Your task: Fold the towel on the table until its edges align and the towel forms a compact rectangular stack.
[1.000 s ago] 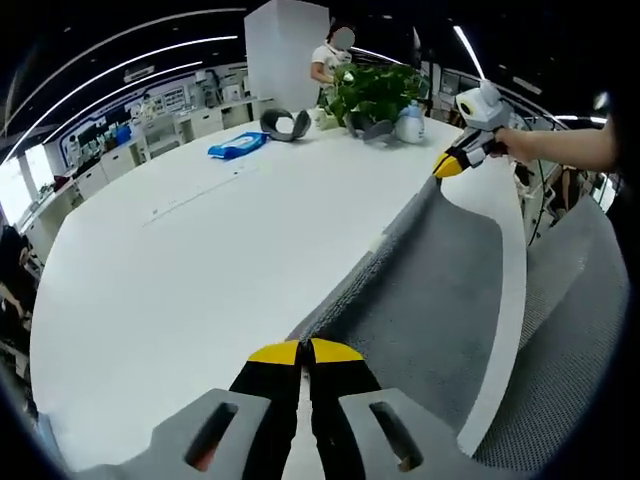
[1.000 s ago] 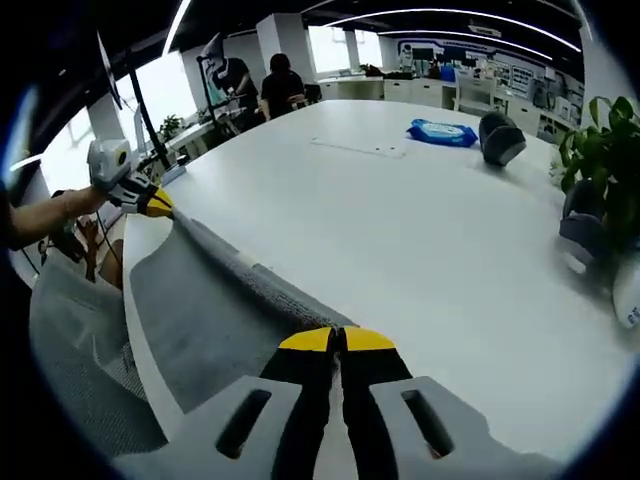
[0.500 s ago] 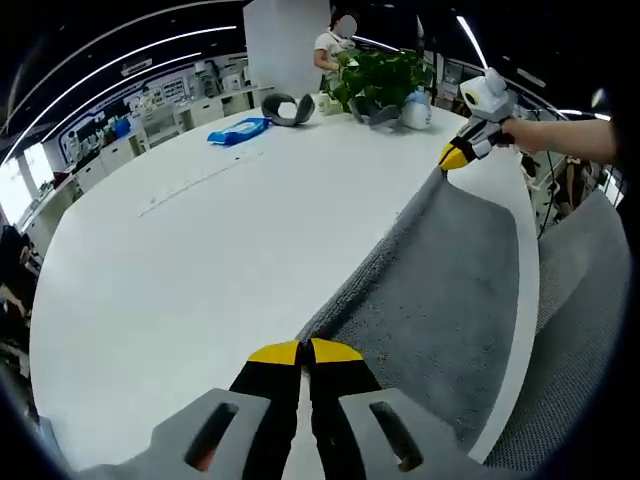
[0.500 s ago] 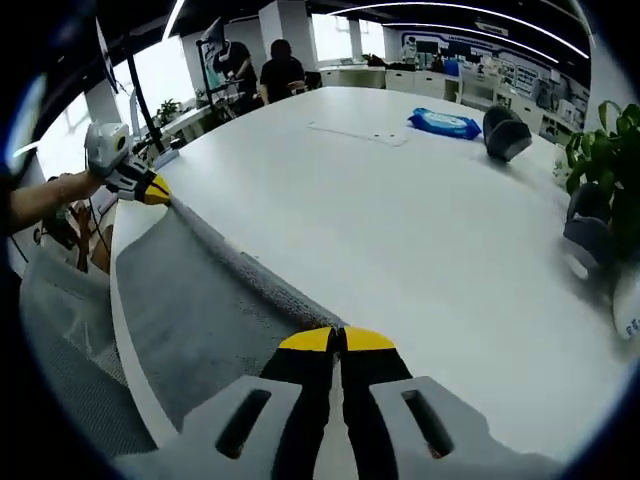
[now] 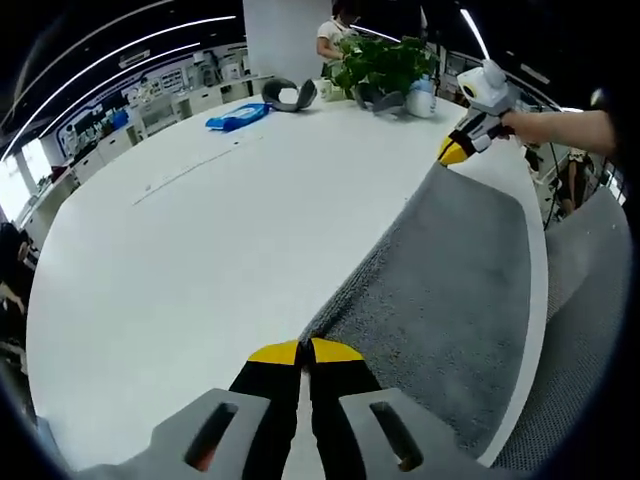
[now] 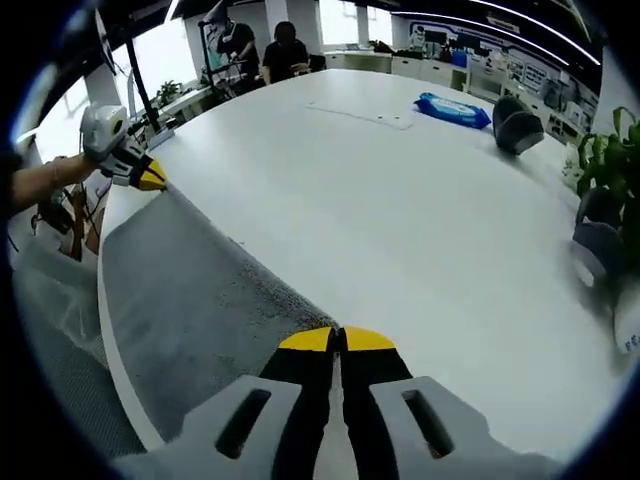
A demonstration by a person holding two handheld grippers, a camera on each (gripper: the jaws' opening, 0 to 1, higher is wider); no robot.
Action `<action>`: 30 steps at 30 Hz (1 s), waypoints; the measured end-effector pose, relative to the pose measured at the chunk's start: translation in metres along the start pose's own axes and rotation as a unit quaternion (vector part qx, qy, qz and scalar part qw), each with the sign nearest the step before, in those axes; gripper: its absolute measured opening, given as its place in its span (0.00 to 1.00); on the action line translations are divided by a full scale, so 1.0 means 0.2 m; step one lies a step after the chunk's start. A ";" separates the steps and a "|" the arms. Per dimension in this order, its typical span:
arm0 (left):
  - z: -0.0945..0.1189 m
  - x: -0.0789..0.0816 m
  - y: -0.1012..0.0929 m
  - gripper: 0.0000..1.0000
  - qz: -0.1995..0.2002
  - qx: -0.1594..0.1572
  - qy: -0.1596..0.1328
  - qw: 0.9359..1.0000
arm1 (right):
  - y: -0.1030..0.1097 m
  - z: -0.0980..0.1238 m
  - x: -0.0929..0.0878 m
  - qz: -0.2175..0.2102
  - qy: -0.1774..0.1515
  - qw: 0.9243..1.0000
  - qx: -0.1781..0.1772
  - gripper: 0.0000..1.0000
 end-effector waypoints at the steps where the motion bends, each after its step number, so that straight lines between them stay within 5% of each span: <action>1: 0.00 0.00 0.00 0.02 -0.001 0.001 0.000 1.000 | 0.00 0.00 0.00 0.001 0.001 1.000 0.000 0.00; 10: -0.03 -0.03 0.01 0.10 -0.016 0.031 -0.015 0.999 | 0.00 -0.01 -0.01 0.007 0.000 1.000 -0.014 0.02; 13: -0.01 -0.02 0.04 0.16 -0.006 0.047 -0.020 0.999 | -0.04 0.01 -0.01 0.015 -0.004 0.998 -0.053 0.11; 16: 0.03 -0.03 0.08 0.20 0.024 0.072 -0.038 0.996 | -0.12 0.08 -0.01 0.052 -0.007 0.992 -0.113 0.00; 21: 0.16 -0.04 0.14 0.16 0.031 0.120 -0.062 0.990 | -0.17 0.22 -0.02 -0.008 -0.050 0.991 -0.124 0.00; 26: 0.26 -0.01 0.09 0.13 0.053 0.110 -0.087 0.989 | -0.17 0.30 -0.04 -0.018 -0.070 0.988 -0.139 0.00; 30: 0.29 0.00 0.03 0.13 -0.005 0.093 -0.068 0.993 | -0.16 0.33 -0.07 0.004 -0.063 0.988 -0.141 0.00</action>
Point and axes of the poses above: the point that each gripper's makers call its tool centre point, and the gripper's own axes: z roughly backward along the fingers, y roughly to its left, x roughly out of its top, the point moved 6 cm from there along z, roughly backward along the fingers, and after that the axes turned 4 degrees about z, right-handed, at the moved point
